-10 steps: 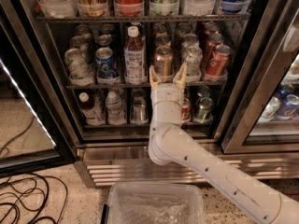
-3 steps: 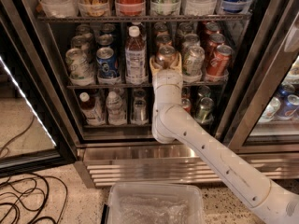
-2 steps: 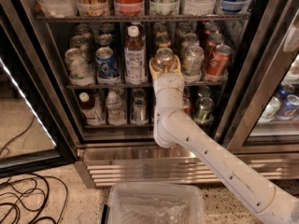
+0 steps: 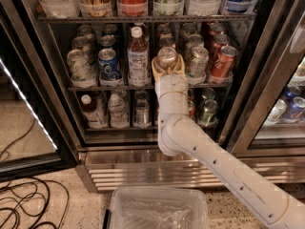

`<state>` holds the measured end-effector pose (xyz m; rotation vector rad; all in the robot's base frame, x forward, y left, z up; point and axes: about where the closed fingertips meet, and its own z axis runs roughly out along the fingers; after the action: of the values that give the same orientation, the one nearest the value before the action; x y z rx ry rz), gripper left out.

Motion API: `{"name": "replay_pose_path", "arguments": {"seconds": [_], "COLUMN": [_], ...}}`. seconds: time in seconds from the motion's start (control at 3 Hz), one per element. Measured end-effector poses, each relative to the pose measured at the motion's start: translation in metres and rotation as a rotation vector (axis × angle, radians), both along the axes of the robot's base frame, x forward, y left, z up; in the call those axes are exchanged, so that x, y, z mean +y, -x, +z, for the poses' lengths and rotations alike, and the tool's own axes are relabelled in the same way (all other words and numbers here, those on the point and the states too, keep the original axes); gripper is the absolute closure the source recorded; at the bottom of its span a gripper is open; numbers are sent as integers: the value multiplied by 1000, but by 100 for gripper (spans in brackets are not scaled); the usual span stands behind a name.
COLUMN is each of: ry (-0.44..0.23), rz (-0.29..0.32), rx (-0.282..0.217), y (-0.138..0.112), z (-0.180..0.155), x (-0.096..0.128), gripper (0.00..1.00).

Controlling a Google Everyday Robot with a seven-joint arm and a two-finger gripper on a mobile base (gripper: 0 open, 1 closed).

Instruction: Pick orange can from middle shelf of fridge

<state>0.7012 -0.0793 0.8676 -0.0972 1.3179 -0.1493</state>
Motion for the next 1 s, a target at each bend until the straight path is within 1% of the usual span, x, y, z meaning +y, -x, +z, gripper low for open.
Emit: {"name": "replay_pose_path", "arguments": {"seconds": [0.33, 0.67, 1.0], "ry": [19, 19, -51], "rz": [99, 276, 458], "rx": [-52, -80, -41], "y": [19, 61, 108], "z": [41, 97, 117], "x": [21, 51, 72], "gripper": [100, 100, 100]}}
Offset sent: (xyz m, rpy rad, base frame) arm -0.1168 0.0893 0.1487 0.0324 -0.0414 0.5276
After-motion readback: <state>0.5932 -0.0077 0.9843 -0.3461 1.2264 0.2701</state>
